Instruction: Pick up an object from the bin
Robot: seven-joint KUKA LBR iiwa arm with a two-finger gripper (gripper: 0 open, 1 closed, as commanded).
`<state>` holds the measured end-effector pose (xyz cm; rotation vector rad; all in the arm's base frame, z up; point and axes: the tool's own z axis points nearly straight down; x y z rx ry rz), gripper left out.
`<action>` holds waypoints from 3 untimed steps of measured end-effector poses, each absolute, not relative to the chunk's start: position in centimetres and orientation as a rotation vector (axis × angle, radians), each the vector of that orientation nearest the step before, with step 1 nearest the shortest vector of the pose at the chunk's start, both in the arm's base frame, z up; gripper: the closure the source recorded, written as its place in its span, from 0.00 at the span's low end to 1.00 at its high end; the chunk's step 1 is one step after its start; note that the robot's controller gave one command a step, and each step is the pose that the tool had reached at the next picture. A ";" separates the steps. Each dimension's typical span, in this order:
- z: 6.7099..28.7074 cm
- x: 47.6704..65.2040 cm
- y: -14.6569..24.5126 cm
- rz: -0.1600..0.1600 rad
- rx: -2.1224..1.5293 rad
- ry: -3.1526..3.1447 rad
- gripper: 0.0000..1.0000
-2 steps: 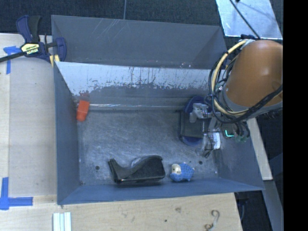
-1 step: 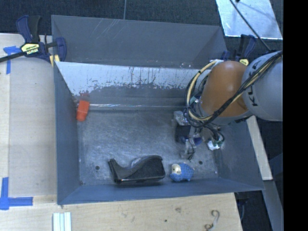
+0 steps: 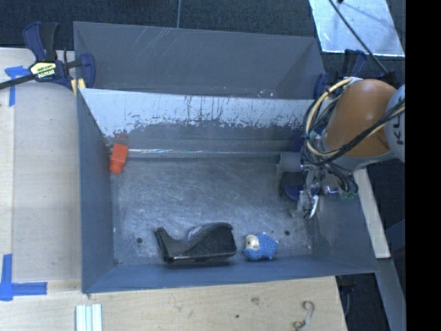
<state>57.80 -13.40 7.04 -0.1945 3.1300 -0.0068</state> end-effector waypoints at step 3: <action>18.5 48.5 -15.0 -0.003 -0.493 3.100 1.00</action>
Offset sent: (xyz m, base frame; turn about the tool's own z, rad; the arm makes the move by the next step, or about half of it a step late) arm 0.0189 -0.0232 0.0100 0.1299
